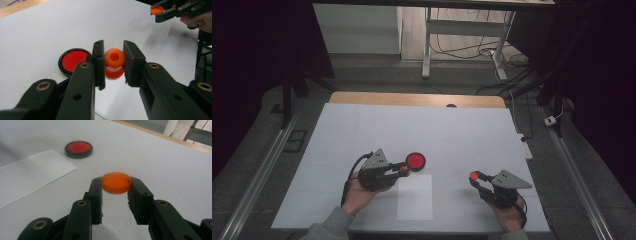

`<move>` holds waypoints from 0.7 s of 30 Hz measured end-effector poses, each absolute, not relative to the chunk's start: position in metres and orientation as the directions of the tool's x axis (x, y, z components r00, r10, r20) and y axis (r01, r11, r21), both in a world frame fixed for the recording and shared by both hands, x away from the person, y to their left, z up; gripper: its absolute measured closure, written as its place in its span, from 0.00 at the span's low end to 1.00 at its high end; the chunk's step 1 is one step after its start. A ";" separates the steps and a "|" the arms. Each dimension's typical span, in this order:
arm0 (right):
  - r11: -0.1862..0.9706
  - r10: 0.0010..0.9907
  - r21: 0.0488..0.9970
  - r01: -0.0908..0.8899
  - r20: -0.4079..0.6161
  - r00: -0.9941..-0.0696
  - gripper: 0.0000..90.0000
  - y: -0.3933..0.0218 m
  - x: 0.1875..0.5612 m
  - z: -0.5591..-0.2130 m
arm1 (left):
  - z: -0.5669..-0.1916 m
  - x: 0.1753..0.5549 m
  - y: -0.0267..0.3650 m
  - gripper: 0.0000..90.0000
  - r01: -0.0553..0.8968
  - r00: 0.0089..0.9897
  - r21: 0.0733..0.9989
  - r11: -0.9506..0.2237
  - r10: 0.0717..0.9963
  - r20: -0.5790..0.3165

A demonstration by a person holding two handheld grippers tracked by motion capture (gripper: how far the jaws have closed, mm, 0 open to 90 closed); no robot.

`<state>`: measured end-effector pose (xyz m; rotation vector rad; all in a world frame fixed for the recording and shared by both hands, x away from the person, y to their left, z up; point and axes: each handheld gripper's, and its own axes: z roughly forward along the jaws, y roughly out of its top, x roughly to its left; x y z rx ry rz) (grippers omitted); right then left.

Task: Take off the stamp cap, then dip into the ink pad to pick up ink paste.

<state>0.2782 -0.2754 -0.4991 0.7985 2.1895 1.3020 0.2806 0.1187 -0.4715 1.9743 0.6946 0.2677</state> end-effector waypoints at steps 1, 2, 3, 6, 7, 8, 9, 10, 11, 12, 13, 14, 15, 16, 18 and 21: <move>0.385 0.684 0.891 0.241 -0.100 -0.722 0.71 -0.275 0.278 -0.499 | -0.471 0.281 0.119 0.81 0.357 0.811 0.866 -0.349 0.577 -0.102; 0.386 0.683 0.891 0.240 -0.101 -0.723 0.71 -0.275 0.278 -0.499 | -0.471 0.281 0.120 0.81 0.356 0.810 0.867 -0.349 0.578 -0.100; 0.384 0.681 0.892 0.238 -0.100 -0.725 0.71 -0.275 0.278 -0.499 | -0.470 0.280 0.120 0.81 0.357 0.809 0.867 -0.348 0.579 -0.101; 0.385 0.679 0.893 0.233 -0.103 -0.727 0.71 -0.275 0.278 -0.498 | -0.470 0.280 0.122 0.81 0.353 0.808 0.869 -0.347 0.582 -0.096; 0.385 0.680 0.893 0.233 -0.103 -0.726 0.71 -0.275 0.278 -0.498 | -0.470 0.281 0.122 0.81 0.354 0.807 0.869 -0.346 0.583 -0.096; 0.384 0.680 0.893 0.232 -0.104 -0.726 0.71 -0.275 0.278 -0.498 | -0.470 0.281 0.122 0.81 0.355 0.806 0.868 -0.346 0.584 -0.097; 0.385 0.681 0.893 0.233 -0.104 -0.725 0.71 -0.275 0.278 -0.498 | -0.470 0.282 0.122 0.81 0.356 0.805 0.868 -0.347 0.585 -0.097; 0.383 0.681 0.894 0.232 -0.104 -0.725 0.71 -0.275 0.278 -0.498 | -0.470 0.282 0.123 0.81 0.358 0.804 0.867 -0.347 0.586 -0.097; 0.383 0.681 0.894 0.233 -0.103 -0.725 0.71 -0.275 0.279 -0.498 | -0.470 0.283 0.123 0.81 0.359 0.803 0.866 -0.348 0.588 -0.097; 0.383 0.683 0.893 0.236 -0.101 -0.723 0.71 -0.275 0.279 -0.499 | -0.471 0.283 0.124 0.81 0.360 0.803 0.866 -0.348 0.588 -0.098; 0.382 0.683 0.893 0.237 -0.100 -0.723 0.71 -0.275 0.279 -0.499 | -0.471 0.284 0.124 0.81 0.360 0.802 0.865 -0.349 0.589 -0.096; 0.381 0.683 0.894 0.237 -0.100 -0.723 0.71 -0.276 0.279 -0.499 | -0.471 0.284 0.125 0.81 0.362 0.799 0.864 -0.349 0.594 -0.095; 0.382 0.682 0.894 0.233 -0.103 -0.724 0.71 -0.275 0.279 -0.498 | -0.471 0.285 0.125 0.81 0.364 0.798 0.864 -0.348 0.596 -0.096; 0.382 0.682 0.894 0.232 -0.104 -0.724 0.71 -0.275 0.279 -0.498 | -0.471 0.285 0.125 0.81 0.365 0.795 0.864 -0.347 0.598 -0.097; 0.384 0.682 0.893 0.234 -0.103 -0.724 0.71 -0.275 0.279 -0.498 | -0.470 0.286 0.126 0.81 0.365 0.796 0.865 -0.345 0.597 -0.097; 0.385 0.680 0.893 0.232 -0.104 -0.726 0.71 -0.274 0.279 -0.499 | -0.469 0.289 0.127 0.81 0.368 0.793 0.864 -0.344 0.601 -0.099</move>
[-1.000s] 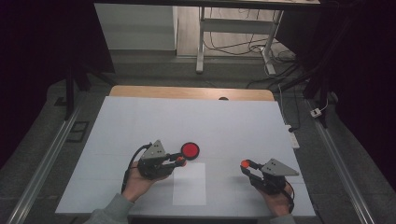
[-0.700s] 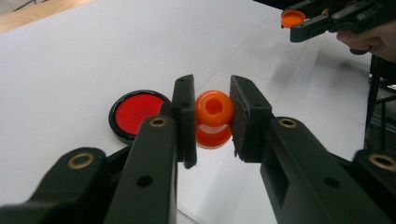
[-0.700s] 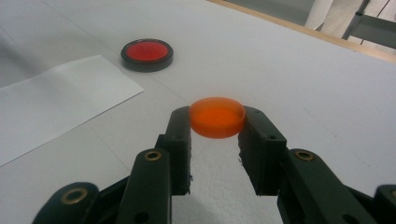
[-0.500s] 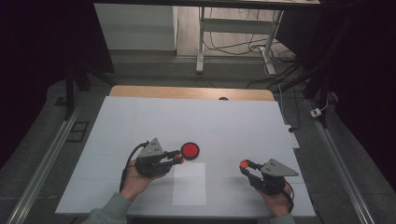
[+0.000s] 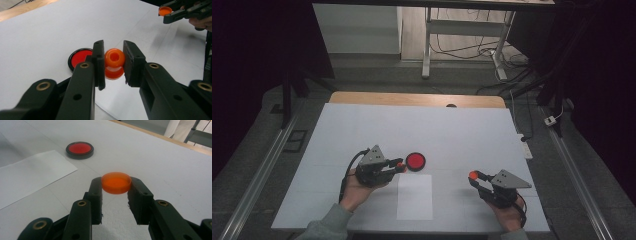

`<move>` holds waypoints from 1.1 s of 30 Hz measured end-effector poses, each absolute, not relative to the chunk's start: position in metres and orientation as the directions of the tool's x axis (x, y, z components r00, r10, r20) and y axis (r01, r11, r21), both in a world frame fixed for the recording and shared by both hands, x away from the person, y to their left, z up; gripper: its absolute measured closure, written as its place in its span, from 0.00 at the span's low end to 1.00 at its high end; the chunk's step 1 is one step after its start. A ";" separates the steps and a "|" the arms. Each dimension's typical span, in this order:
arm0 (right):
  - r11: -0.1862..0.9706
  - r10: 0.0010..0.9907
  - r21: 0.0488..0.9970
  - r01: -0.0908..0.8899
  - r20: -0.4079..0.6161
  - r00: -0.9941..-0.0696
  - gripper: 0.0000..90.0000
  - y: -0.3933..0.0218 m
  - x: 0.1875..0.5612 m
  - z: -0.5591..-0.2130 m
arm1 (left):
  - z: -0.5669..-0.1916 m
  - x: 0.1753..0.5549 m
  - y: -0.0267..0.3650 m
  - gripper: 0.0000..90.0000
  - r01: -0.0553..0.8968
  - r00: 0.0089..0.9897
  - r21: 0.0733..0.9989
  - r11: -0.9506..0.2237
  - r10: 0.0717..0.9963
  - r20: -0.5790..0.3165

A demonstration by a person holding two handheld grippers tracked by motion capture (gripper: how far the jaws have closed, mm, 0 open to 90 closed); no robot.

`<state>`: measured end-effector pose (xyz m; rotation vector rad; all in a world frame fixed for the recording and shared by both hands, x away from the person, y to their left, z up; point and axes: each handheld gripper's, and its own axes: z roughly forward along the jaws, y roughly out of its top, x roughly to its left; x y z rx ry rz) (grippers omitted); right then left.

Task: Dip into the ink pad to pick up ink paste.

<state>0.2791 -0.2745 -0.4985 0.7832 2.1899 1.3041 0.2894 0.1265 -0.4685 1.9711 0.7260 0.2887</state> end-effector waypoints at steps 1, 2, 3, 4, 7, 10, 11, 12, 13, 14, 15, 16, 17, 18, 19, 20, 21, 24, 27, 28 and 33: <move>0.384 0.680 0.894 0.233 -0.103 -0.726 0.71 -0.274 0.279 -0.498 | -0.468 0.291 0.127 0.81 0.369 0.793 0.863 -0.344 0.601 -0.100; 0.384 0.680 0.894 0.233 -0.103 -0.726 0.71 -0.274 0.279 -0.498 | -0.467 0.292 0.126 0.81 0.372 0.791 0.863 -0.342 0.603 -0.102; 0.384 0.680 0.894 0.233 -0.103 -0.726 0.71 -0.274 0.279 -0.498 | -0.467 0.293 0.127 0.81 0.371 0.791 0.862 -0.345 0.604 -0.098; 0.384 0.680 0.894 0.233 -0.103 -0.726 0.71 -0.274 0.279 -0.498 | -0.466 0.295 0.126 0.81 0.372 0.789 0.862 -0.345 0.606 -0.099; 0.384 0.681 0.894 0.231 -0.105 -0.725 0.71 -0.274 0.279 -0.498 | -0.464 0.299 0.126 0.81 0.376 0.786 0.861 -0.342 0.610 -0.101; 0.381 0.683 0.895 0.231 -0.104 -0.723 0.71 -0.274 0.278 -0.498 | -0.463 0.302 0.124 0.81 0.376 0.782 0.860 -0.346 0.617 -0.093; 0.380 0.683 0.896 0.231 -0.103 -0.724 0.71 -0.274 0.278 -0.498 | -0.462 0.304 0.123 0.81 0.376 0.781 0.858 -0.350 0.619 -0.090; 0.381 0.682 0.895 0.231 -0.103 -0.724 0.71 -0.274 0.278 -0.498 | -0.461 0.306 0.123 0.81 0.376 0.780 0.858 -0.350 0.620 -0.088; 0.384 0.682 0.894 0.232 -0.105 -0.724 0.71 -0.274 0.278 -0.498 | -0.461 0.307 0.122 0.81 0.375 0.779 0.857 -0.353 0.621 -0.085; 0.383 0.682 0.894 0.232 -0.105 -0.724 0.71 -0.274 0.278 -0.498 | -0.461 0.309 0.121 0.81 0.375 0.779 0.857 -0.354 0.622 -0.084; 0.383 0.682 0.894 0.232 -0.104 -0.724 0.71 -0.274 0.278 -0.498 | -0.461 0.311 0.121 0.81 0.380 0.777 0.855 -0.353 0.623 -0.088; 0.383 0.682 0.894 0.233 -0.104 -0.724 0.71 -0.274 0.279 -0.498 | -0.461 0.313 0.120 0.81 0.381 0.776 0.854 -0.355 0.624 -0.087; 0.383 0.683 0.894 0.234 -0.104 -0.723 0.71 -0.274 0.279 -0.498 | -0.462 0.316 0.119 0.81 0.385 0.773 0.853 -0.353 0.629 -0.089; 0.381 0.684 0.895 0.233 -0.103 -0.722 0.71 -0.274 0.279 -0.498 | -0.462 0.318 0.119 0.81 0.388 0.772 0.852 -0.353 0.630 -0.090; 0.381 0.685 0.895 0.234 -0.103 -0.721 0.71 -0.275 0.279 -0.498 | -0.463 0.320 0.118 0.81 0.392 0.769 0.850 -0.352 0.633 -0.093; 0.380 0.686 0.895 0.234 -0.103 -0.720 0.71 -0.275 0.279 -0.498 | -0.465 0.322 0.117 0.81 0.397 0.765 0.847 -0.354 0.637 -0.093; 0.380 0.686 0.895 0.234 -0.103 -0.720 0.71 -0.275 0.278 -0.498 | -0.466 0.325 0.117 0.81 0.403 0.764 0.842 -0.359 0.639 -0.093; 0.382 0.685 0.894 0.233 -0.105 -0.720 0.71 -0.274 0.278 -0.498 | -0.470 0.330 0.115 0.81 0.414 0.758 0.833 -0.366 0.646 -0.092; 0.385 0.684 0.893 0.234 -0.106 -0.722 0.71 -0.274 0.279 -0.498 | -0.473 0.335 0.113 0.81 0.423 0.754 0.827 -0.369 0.650 -0.096; 0.385 0.683 0.894 0.232 -0.107 -0.722 0.71 -0.274 0.279 -0.499 | -0.474 0.337 0.112 0.81 0.429 0.752 0.825 -0.369 0.651 -0.100; 0.383 0.685 0.893 0.235 -0.104 -0.721 0.71 -0.274 0.279 -0.499 | -0.478 0.343 0.105 0.81 0.437 0.755 0.817 -0.377 0.647 -0.106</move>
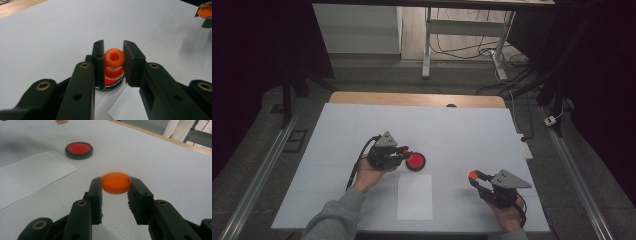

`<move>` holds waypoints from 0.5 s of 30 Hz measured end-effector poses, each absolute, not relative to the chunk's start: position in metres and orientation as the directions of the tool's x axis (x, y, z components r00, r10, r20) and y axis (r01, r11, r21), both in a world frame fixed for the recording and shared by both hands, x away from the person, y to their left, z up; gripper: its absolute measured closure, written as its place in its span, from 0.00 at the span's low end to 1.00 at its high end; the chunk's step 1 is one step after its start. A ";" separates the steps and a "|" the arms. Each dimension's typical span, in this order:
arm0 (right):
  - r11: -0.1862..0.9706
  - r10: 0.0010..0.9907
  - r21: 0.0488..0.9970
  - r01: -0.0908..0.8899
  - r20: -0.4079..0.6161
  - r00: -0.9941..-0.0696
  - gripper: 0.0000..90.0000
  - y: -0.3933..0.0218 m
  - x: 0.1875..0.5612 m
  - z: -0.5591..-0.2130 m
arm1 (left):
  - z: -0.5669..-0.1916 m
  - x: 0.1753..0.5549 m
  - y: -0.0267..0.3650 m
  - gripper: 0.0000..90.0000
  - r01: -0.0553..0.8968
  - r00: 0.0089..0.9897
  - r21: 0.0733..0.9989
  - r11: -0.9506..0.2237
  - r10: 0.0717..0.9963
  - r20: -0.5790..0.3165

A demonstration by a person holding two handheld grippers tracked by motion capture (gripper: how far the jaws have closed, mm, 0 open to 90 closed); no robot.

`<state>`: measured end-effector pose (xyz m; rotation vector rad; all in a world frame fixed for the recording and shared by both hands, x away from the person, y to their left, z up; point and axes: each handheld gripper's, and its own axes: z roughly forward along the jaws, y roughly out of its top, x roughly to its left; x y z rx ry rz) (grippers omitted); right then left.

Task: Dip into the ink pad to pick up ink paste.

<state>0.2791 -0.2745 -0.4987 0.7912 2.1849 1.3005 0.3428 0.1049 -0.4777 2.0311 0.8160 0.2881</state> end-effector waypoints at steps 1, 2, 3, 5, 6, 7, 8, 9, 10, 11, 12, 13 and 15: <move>0.383 0.685 0.893 0.235 -0.105 -0.721 0.71 -0.275 0.279 -0.499 | -0.479 0.344 0.102 0.81 0.441 0.757 0.814 -0.378 0.644 -0.111; 0.382 0.687 0.893 0.236 -0.103 -0.720 0.71 -0.275 0.279 -0.499 | -0.479 0.345 0.100 0.81 0.440 0.759 0.813 -0.382 0.642 -0.109; 0.381 0.687 0.894 0.236 -0.103 -0.719 0.71 -0.275 0.279 -0.499 | -0.479 0.346 0.098 0.81 0.438 0.762 0.812 -0.385 0.639 -0.108; 0.381 0.686 0.895 0.232 -0.105 -0.720 0.71 -0.275 0.279 -0.498 | -0.480 0.347 0.095 0.81 0.438 0.765 0.810 -0.390 0.635 -0.108; 0.382 0.686 0.895 0.233 -0.105 -0.720 0.71 -0.275 0.279 -0.499 | -0.481 0.347 0.093 0.81 0.439 0.765 0.808 -0.393 0.635 -0.107; 0.383 0.685 0.894 0.233 -0.106 -0.721 0.71 -0.275 0.279 -0.499 | -0.482 0.348 0.092 0.81 0.442 0.765 0.805 -0.396 0.634 -0.108; 0.382 0.685 0.894 0.234 -0.105 -0.721 0.71 -0.275 0.279 -0.499 | -0.483 0.349 0.092 0.81 0.443 0.766 0.803 -0.399 0.634 -0.108; 0.381 0.687 0.894 0.237 -0.102 -0.720 0.71 -0.275 0.279 -0.499 | -0.485 0.350 0.091 0.81 0.445 0.766 0.800 -0.402 0.634 -0.108; 0.382 0.687 0.893 0.237 -0.102 -0.720 0.71 -0.275 0.279 -0.499 | -0.486 0.351 0.090 0.81 0.450 0.764 0.797 -0.404 0.635 -0.109; 0.382 0.686 0.893 0.238 -0.102 -0.720 0.71 -0.275 0.279 -0.499 | -0.487 0.352 0.089 0.81 0.453 0.764 0.794 -0.405 0.635 -0.112; 0.382 0.686 0.893 0.238 -0.102 -0.720 0.71 -0.275 0.279 -0.499 | -0.488 0.353 0.089 0.81 0.455 0.764 0.792 -0.408 0.635 -0.111; 0.384 0.685 0.892 0.238 -0.102 -0.721 0.71 -0.274 0.279 -0.499 | -0.489 0.354 0.088 0.81 0.456 0.764 0.789 -0.411 0.635 -0.110; 0.384 0.685 0.892 0.238 -0.102 -0.721 0.71 -0.274 0.279 -0.499 | -0.490 0.355 0.087 0.81 0.459 0.764 0.786 -0.414 0.635 -0.112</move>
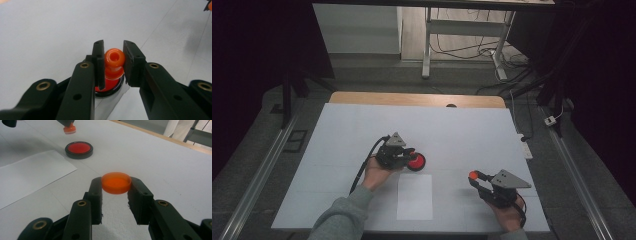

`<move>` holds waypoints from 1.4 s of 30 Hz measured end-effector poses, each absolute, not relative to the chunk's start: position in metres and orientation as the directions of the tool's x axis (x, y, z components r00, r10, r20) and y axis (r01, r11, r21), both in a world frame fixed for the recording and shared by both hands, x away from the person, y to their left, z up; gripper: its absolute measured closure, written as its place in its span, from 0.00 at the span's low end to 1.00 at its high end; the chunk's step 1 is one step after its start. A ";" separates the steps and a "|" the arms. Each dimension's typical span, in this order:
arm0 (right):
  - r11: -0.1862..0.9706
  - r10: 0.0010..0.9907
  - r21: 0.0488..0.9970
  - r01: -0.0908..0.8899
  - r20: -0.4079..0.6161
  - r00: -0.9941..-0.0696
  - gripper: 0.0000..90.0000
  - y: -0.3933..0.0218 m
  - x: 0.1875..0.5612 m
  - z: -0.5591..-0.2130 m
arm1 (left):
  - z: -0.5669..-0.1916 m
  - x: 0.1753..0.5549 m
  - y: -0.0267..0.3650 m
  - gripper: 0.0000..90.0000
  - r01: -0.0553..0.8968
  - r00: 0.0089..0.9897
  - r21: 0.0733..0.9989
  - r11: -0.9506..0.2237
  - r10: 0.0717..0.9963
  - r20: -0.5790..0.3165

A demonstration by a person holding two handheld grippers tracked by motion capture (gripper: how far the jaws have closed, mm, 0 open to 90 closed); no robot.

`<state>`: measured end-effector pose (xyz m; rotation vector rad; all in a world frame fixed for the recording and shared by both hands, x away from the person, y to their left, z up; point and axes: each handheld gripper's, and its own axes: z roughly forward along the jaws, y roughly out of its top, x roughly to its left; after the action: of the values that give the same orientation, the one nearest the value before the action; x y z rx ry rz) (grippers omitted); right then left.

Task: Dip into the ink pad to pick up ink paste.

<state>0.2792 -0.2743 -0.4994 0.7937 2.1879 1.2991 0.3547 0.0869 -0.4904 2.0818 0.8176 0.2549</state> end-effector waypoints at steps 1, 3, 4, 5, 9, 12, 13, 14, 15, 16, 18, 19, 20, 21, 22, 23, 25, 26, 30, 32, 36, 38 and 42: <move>0.383 0.686 0.893 0.238 -0.102 -0.721 0.71 -0.274 0.279 -0.499 | -0.491 0.355 0.086 0.81 0.460 0.764 0.784 -0.417 0.635 -0.110; 0.384 0.685 0.893 0.236 -0.103 -0.722 0.71 -0.274 0.279 -0.499 | -0.493 0.356 0.085 0.81 0.462 0.764 0.780 -0.421 0.635 -0.110; 0.384 0.685 0.893 0.237 -0.103 -0.721 0.71 -0.274 0.279 -0.499 | -0.493 0.357 0.084 0.81 0.464 0.764 0.779 -0.422 0.636 -0.109; 0.384 0.685 0.893 0.237 -0.103 -0.721 0.71 -0.274 0.279 -0.499 | -0.494 0.357 0.084 0.81 0.464 0.764 0.778 -0.424 0.636 -0.110; 0.383 0.685 0.892 0.239 -0.101 -0.721 0.71 -0.274 0.279 -0.500 | -0.498 0.360 0.081 0.81 0.472 0.761 0.775 -0.421 0.638 -0.117; 0.385 0.683 0.893 0.235 -0.103 -0.723 0.71 -0.274 0.279 -0.500 | -0.501 0.362 0.079 0.81 0.473 0.758 0.769 -0.430 0.644 -0.106; 0.386 0.683 0.892 0.237 -0.104 -0.723 0.71 -0.274 0.279 -0.499 | -0.502 0.363 0.079 0.81 0.475 0.756 0.769 -0.428 0.645 -0.107; 0.386 0.684 0.892 0.237 -0.104 -0.722 0.71 -0.274 0.279 -0.499 | -0.503 0.363 0.078 0.81 0.476 0.756 0.768 -0.429 0.645 -0.109; 0.385 0.685 0.892 0.238 -0.103 -0.722 0.71 -0.274 0.279 -0.499 | -0.503 0.364 0.078 0.81 0.477 0.756 0.766 -0.430 0.646 -0.108; 0.384 0.685 0.892 0.238 -0.103 -0.721 0.71 -0.275 0.279 -0.499 | -0.504 0.364 0.078 0.81 0.479 0.755 0.765 -0.431 0.647 -0.108; 0.381 0.686 0.894 0.238 -0.101 -0.720 0.71 -0.275 0.279 -0.499 | -0.504 0.364 0.078 0.81 0.480 0.753 0.763 -0.432 0.649 -0.106; 0.381 0.687 0.893 0.238 -0.101 -0.720 0.71 -0.275 0.278 -0.499 | -0.505 0.364 0.078 0.81 0.480 0.753 0.763 -0.433 0.650 -0.105; 0.383 0.687 0.892 0.239 -0.103 -0.719 0.71 -0.275 0.278 -0.499 | -0.505 0.364 0.078 0.81 0.478 0.752 0.764 -0.434 0.651 -0.101; 0.383 0.686 0.893 0.237 -0.103 -0.720 0.71 -0.275 0.278 -0.499 | -0.505 0.364 0.077 0.81 0.477 0.752 0.764 -0.435 0.651 -0.099; 0.386 0.685 0.892 0.237 -0.104 -0.721 0.71 -0.275 0.278 -0.499 | -0.505 0.364 0.077 0.81 0.477 0.752 0.764 -0.435 0.651 -0.099; 0.385 0.685 0.892 0.238 -0.104 -0.721 0.71 -0.274 0.278 -0.499 | -0.505 0.364 0.077 0.81 0.477 0.753 0.763 -0.436 0.651 -0.099; 0.385 0.684 0.892 0.238 -0.103 -0.722 0.71 -0.274 0.278 -0.499 | -0.506 0.365 0.076 0.81 0.476 0.753 0.762 -0.439 0.651 -0.095; 0.385 0.684 0.892 0.237 -0.103 -0.722 0.71 -0.274 0.278 -0.500 | -0.507 0.365 0.076 0.81 0.476 0.754 0.760 -0.443 0.651 -0.093; 0.387 0.685 0.891 0.237 -0.106 -0.721 0.71 -0.274 0.278 -0.500 | -0.508 0.366 0.076 0.81 0.476 0.752 0.759 -0.445 0.653 -0.089; 0.387 0.685 0.891 0.238 -0.105 -0.721 0.71 -0.274 0.278 -0.500 | -0.509 0.367 0.075 0.81 0.475 0.752 0.758 -0.447 0.653 -0.086; 0.386 0.684 0.891 0.238 -0.103 -0.722 0.71 -0.274 0.278 -0.500 | -0.510 0.367 0.075 0.81 0.477 0.751 0.754 -0.451 0.656 -0.083; 0.386 0.685 0.891 0.240 -0.103 -0.721 0.71 -0.274 0.278 -0.500 | -0.510 0.368 0.075 0.81 0.479 0.750 0.752 -0.453 0.656 -0.082; 0.387 0.685 0.891 0.239 -0.103 -0.721 0.71 -0.274 0.278 -0.500 | -0.512 0.368 0.073 0.81 0.479 0.750 0.751 -0.455 0.656 -0.081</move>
<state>0.2784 -0.2740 -0.5001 0.7936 2.1904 1.2953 0.3679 0.0734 -0.5118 2.1395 0.8488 0.2800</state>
